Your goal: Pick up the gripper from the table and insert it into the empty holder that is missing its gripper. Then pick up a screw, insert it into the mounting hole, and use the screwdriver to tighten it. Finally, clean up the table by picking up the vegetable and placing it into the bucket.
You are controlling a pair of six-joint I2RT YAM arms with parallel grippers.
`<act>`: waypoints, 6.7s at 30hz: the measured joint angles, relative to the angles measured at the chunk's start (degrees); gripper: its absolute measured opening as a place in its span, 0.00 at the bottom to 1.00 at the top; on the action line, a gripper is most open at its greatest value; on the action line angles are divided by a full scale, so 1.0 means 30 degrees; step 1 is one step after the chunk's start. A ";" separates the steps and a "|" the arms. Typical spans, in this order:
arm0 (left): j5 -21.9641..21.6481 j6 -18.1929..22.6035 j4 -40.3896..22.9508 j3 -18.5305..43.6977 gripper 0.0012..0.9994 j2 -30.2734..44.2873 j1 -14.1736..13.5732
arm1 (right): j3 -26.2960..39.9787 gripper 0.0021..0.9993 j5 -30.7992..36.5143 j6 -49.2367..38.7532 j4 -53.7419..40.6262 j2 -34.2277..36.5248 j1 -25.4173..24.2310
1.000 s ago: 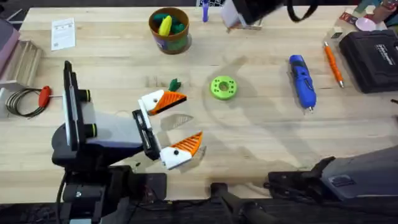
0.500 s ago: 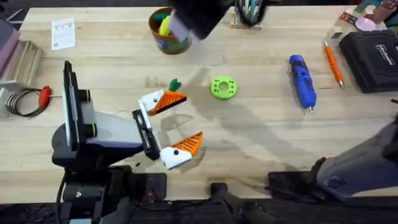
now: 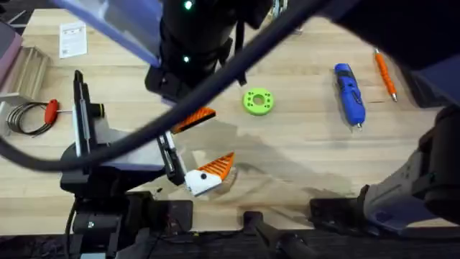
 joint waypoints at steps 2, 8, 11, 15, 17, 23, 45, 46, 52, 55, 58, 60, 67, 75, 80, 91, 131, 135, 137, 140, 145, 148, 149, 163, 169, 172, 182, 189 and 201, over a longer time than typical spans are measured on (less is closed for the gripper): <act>0.0000 0.0002 -0.0006 0.0000 0.99 -0.0003 0.0000 | 0.0002 0.00 -0.0136 -0.0108 -0.0300 0.0143 0.0095; 0.0000 -0.0006 0.0001 0.0000 0.99 -0.0007 0.0000 | 0.0023 0.00 -0.0305 -0.0263 -0.0394 0.0791 0.0509; 0.0000 -0.0006 -0.0004 0.0000 0.99 0.0000 0.0000 | 0.0023 0.00 -0.0421 -0.0297 -0.0351 0.0895 0.0702; 0.0000 0.0002 -0.0005 0.0000 0.99 -0.0001 0.0000 | 0.0031 0.00 -0.0437 -0.0327 -0.0357 0.0903 0.0753; 0.0000 -0.0006 -0.0001 0.0000 0.99 -0.0007 0.0000 | 0.0031 0.00 -0.0430 -0.0327 -0.0350 0.0978 0.0753; 0.0000 -0.0006 0.0002 0.0000 0.99 0.0000 0.0000 | 0.0045 0.00 -0.0434 -0.0327 -0.0317 0.1388 0.0753; 0.0000 -0.0006 0.0002 0.0000 0.99 -0.0002 0.0000 | 0.0045 0.00 -0.0430 -0.0327 -0.0195 0.1602 0.0753; 0.0000 -0.0006 -0.0006 0.0000 0.99 -0.0007 0.0000 | 0.0045 0.00 -0.0430 -0.0327 -0.0226 0.1602 0.0753; 0.0000 -0.0006 -0.0001 0.0000 0.99 0.0000 0.0000 | 0.0053 0.00 -0.0430 -0.0327 -0.0233 0.1602 0.0731; 0.0000 -0.0006 -0.0006 0.0000 0.99 0.0000 0.0000 | 0.0053 0.00 -0.0430 -0.0327 -0.0229 0.1602 0.0716; 0.0000 -0.0006 -0.0006 0.0000 0.99 -0.0002 0.0000 | 0.0053 0.00 -0.0430 -0.0327 -0.0231 0.1602 0.0695; 0.0000 -0.0006 -0.0006 0.0000 0.99 -0.0006 0.0000 | 0.0053 0.00 -0.0430 -0.0327 -0.0232 0.1602 0.0687; 0.0000 -0.0006 -0.0006 0.0000 0.99 -0.0003 0.0000 | 0.0053 0.00 -0.0430 -0.0320 -0.0219 0.1602 0.0680; -0.0007 -0.0203 -0.0020 0.0000 0.99 0.0007 0.0000 | 0.0053 0.00 -0.0430 -0.0326 -0.0197 0.1834 0.0680; 0.0000 -0.0516 -0.0020 0.0000 0.99 0.0003 0.0007 | 0.0053 0.00 -0.0441 -0.0320 -0.0146 0.1893 0.0680; 0.0106 -0.0606 -0.0038 0.0000 0.99 0.0000 0.0007 | 0.0053 0.00 -0.1051 0.0013 0.0330 0.2059 0.0680; 0.0488 -0.0480 -0.0100 0.0000 0.99 -0.0006 -0.0029 | 0.0053 0.00 -0.0910 0.1276 -0.0408 0.2287 0.0483; 0.0488 -0.0473 -0.0100 0.0000 0.99 0.0000 -0.0029 | 0.0053 0.00 -0.0903 0.1283 -0.0482 0.2287 0.0483; 0.0488 -0.0474 -0.0100 0.0000 0.99 0.0000 -0.0029 | 0.0045 0.00 -0.0903 0.1283 -0.0495 0.2287 0.0483; 0.0488 -0.0489 -0.0108 0.0000 0.99 -0.0005 -0.0029 | -0.0124 0.00 -0.0899 0.1290 -0.0474 0.2287 0.0483; 0.0474 -0.0596 -0.0115 0.0000 0.99 0.0000 -0.0029 | -0.0210 0.00 -0.0874 0.1357 -0.0319 0.2287 0.0483; 0.0430 -0.0589 -0.0094 0.0000 0.99 0.0000 -0.0029 | -0.0210 0.00 -0.0860 0.1415 -0.0277 0.2287 0.0483; 0.0430 -0.0589 -0.0093 0.0000 0.99 0.0000 -0.0029 | -0.0210 0.00 -0.0860 0.1421 -0.0277 0.2287 0.0483; 0.0522 -0.0523 -0.0103 0.0000 0.99 0.0000 -0.0029 | -0.0322 0.94 0.0133 0.1667 -0.0083 0.1948 -0.0093; 0.0495 -0.0414 -0.0100 0.0000 0.99 -0.0004 -0.0029 | -0.0552 0.96 -0.0066 0.2293 0.0274 0.0307 -0.0309; 0.0495 -0.0414 -0.0097 0.0000 0.99 0.0000 -0.0029 | -0.0771 0.96 -0.0051 0.2700 0.0768 -0.0718 -0.0613; 0.0495 -0.0414 -0.0093 0.0000 0.99 0.0000 -0.0029 | -0.7608 0.96 -0.0047 0.5086 0.4117 -0.5176 -0.2961; 0.0495 -0.0414 -0.0093 0.0000 0.99 0.0000 -0.0029 | -1.3116 0.96 0.0507 0.7617 0.5348 -0.9940 -0.6140; 0.0495 -0.0414 -0.0093 0.0000 0.99 0.0000 -0.0029 | -1.9632 0.99 0.1537 0.9705 0.5603 -1.7158 -1.4858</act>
